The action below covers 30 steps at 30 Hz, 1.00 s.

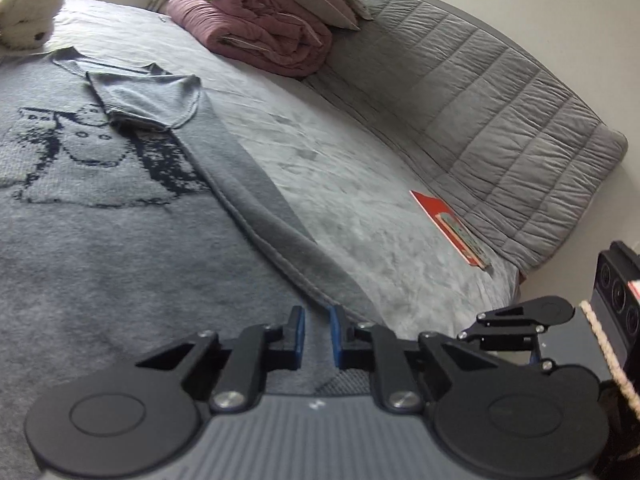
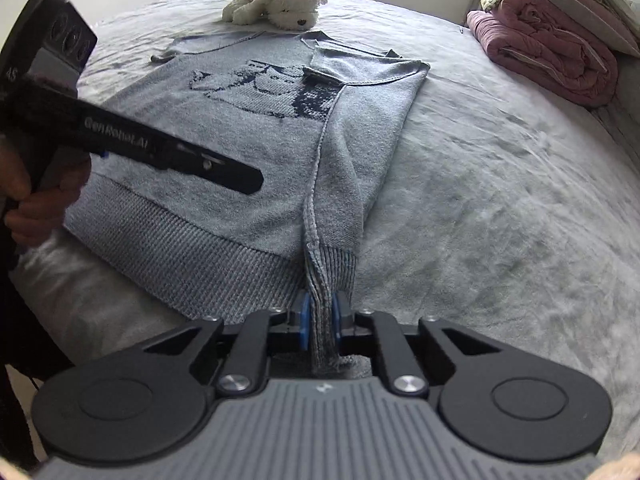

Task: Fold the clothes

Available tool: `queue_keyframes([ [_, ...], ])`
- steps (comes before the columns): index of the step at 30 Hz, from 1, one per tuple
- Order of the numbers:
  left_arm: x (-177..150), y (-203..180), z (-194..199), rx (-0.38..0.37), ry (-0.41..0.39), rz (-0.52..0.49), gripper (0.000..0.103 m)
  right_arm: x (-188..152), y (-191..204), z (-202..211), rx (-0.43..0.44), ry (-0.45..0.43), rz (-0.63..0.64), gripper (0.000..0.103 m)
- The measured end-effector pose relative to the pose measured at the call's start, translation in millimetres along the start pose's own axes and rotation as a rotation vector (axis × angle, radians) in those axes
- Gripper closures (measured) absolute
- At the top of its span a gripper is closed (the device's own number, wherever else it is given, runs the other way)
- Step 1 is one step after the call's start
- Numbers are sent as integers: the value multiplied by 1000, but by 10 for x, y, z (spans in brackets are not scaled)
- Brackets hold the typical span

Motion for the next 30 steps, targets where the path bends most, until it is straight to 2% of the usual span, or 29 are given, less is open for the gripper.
queue_keyframes([
  [4, -117, -122, -118, -87, 25, -3, 89, 73, -33, 183, 57, -28, -59, 95],
  [10, -324, -338, -282, -149, 83, -43, 89, 244, -84, 433, 146, -77, -151, 95],
  [13, -375, -424, -286, -207, 133, -76, 91, 329, -57, 451, 186, -72, -177, 95],
  [15, -375, -472, -242, -296, 246, -150, 90, 383, -26, 430, 205, -54, -180, 95],
  [18, -372, -536, -164, -428, 411, -262, 73, 439, 28, 363, 233, -27, -160, 95],
  [20, -366, -539, 23, -427, 417, -383, 62, 475, 50, 322, 262, -12, -152, 95],
  [22, -323, -493, 227, -394, 388, -489, 58, 496, 79, 277, 302, 8, -141, 95],
  [23, -277, -435, 290, -373, 371, -493, 53, 504, 94, 251, 321, 18, -134, 95],
  [24, -230, -377, 350, -352, 354, -493, 51, 511, 118, 215, 337, 34, -119, 95],
  [26, -104, -234, 387, -319, 318, -426, 44, 520, 159, 145, 360, 66, -91, 94],
  [30, 43, -3, 347, -255, 298, -302, 44, 504, 178, -49, 397, 170, -47, 92],
])
Point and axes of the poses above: each gripper's, at about its wrist camera, not at the fingertips, and z roughly against the way its jaws point, y to its left, x to its top, the point moved 2 cm from there along -z, roughly the way its jaws point, and after that the axes turned 15 degrees about x, right-handed, at the moved point
